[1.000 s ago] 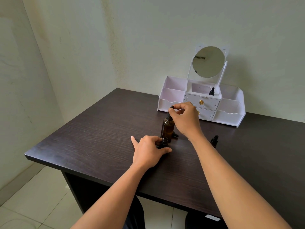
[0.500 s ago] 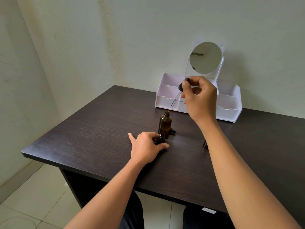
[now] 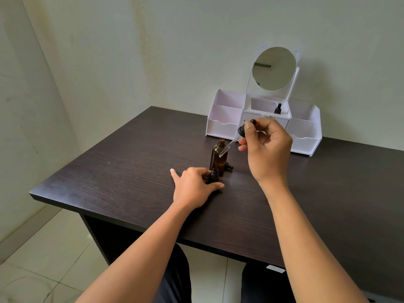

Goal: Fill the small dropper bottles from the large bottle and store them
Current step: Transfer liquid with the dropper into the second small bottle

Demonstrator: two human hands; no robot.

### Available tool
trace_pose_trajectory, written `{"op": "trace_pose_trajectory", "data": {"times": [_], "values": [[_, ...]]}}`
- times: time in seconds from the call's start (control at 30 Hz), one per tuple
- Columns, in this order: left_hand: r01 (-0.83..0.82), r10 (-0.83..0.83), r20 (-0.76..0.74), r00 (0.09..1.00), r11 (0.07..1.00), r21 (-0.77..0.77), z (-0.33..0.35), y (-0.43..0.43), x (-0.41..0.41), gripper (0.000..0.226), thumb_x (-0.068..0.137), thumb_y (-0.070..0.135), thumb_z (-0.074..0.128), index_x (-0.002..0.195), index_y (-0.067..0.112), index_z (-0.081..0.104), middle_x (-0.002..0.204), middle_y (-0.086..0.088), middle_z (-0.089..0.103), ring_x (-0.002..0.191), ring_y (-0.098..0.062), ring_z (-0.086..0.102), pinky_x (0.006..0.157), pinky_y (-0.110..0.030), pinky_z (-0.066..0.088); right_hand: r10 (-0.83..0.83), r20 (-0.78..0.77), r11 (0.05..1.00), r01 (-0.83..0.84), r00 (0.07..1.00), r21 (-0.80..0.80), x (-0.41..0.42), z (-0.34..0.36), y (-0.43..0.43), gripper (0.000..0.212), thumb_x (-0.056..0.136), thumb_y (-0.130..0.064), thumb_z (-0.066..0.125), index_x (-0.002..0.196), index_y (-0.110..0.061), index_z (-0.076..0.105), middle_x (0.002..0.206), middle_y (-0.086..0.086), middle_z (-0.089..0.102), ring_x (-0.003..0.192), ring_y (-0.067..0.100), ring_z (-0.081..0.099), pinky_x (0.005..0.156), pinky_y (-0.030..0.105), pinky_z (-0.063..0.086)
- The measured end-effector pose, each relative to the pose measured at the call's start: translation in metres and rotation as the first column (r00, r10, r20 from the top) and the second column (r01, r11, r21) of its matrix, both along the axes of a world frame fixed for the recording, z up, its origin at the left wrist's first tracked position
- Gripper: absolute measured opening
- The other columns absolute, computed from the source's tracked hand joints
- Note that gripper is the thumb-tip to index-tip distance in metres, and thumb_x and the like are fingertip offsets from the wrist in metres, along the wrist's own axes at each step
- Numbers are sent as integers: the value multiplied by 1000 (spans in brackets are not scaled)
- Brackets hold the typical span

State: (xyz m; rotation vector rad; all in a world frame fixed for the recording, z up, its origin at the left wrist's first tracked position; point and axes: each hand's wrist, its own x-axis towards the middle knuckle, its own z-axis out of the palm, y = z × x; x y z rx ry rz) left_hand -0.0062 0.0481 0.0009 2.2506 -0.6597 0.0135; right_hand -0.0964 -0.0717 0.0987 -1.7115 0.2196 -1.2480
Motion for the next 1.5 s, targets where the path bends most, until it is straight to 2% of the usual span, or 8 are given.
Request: {"op": "trace_pose_trajectory", "data": {"times": [0.13, 0.57, 0.9, 1.17, 1.37, 1.5], "values": [[-3, 3, 12, 1000, 1000, -2, -3, 0, 1, 41, 76, 63, 74, 108, 37, 73, 97, 13, 73, 109, -11, 61, 119, -58, -11, 3, -37, 1000, -2, 999, 16, 0, -16, 3, 6, 95, -19, 66, 94, -14, 65, 73, -11, 70, 61, 22, 69, 59, 51, 59], [10, -11, 12, 1000, 1000, 2, -3, 0, 2, 41, 78, 62, 73, 110, 36, 73, 102, 12, 73, 110, -10, 61, 118, -59, -13, 12, -63, 1000, -12, 998, -3, 2, -29, 6, 6, 95, -15, 66, 96, -9, 65, 80, 1, 68, 66, 25, 70, 56, 39, 60], [7, -7, 15, 1000, 1000, -1, -2, 0, 1, 38, 78, 61, 73, 107, 36, 73, 100, 13, 73, 109, -11, 61, 118, -59, -12, 15, -74, 1000, -14, 997, 10, 6, -33, 6, 4, 95, -14, 66, 94, -11, 65, 77, 0, 68, 64, 24, 69, 55, 35, 59], [12, -12, 20, 1000, 1000, 2, -3, 0, 1, 40, 78, 61, 72, 109, 36, 72, 102, 12, 73, 112, -11, 61, 118, -58, -14, 17, -73, 1000, -16, 997, 15, 6, -32, 9, 14, 95, -13, 66, 87, -24, 63, 77, 0, 68, 66, 27, 69, 52, 28, 56], [11, -11, 20, 1000, 1000, 7, -4, 0, 3, 41, 78, 62, 72, 109, 36, 73, 101, 13, 73, 111, -10, 61, 117, -58, -14, -4, -76, 1000, 3, 997, -16, 7, -34, 7, 11, 95, -15, 66, 88, -23, 63, 78, 2, 68, 66, 26, 69, 53, 30, 56], [9, -9, 29, 1000, 1000, 8, -5, 0, 3, 42, 78, 62, 72, 109, 35, 73, 101, 13, 73, 109, -9, 62, 118, -58, -13, -20, -83, 999, 17, 996, -46, 7, -36, 6, 15, 95, -17, 66, 86, -29, 61, 77, -1, 68, 68, 26, 70, 57, 41, 59]]}}
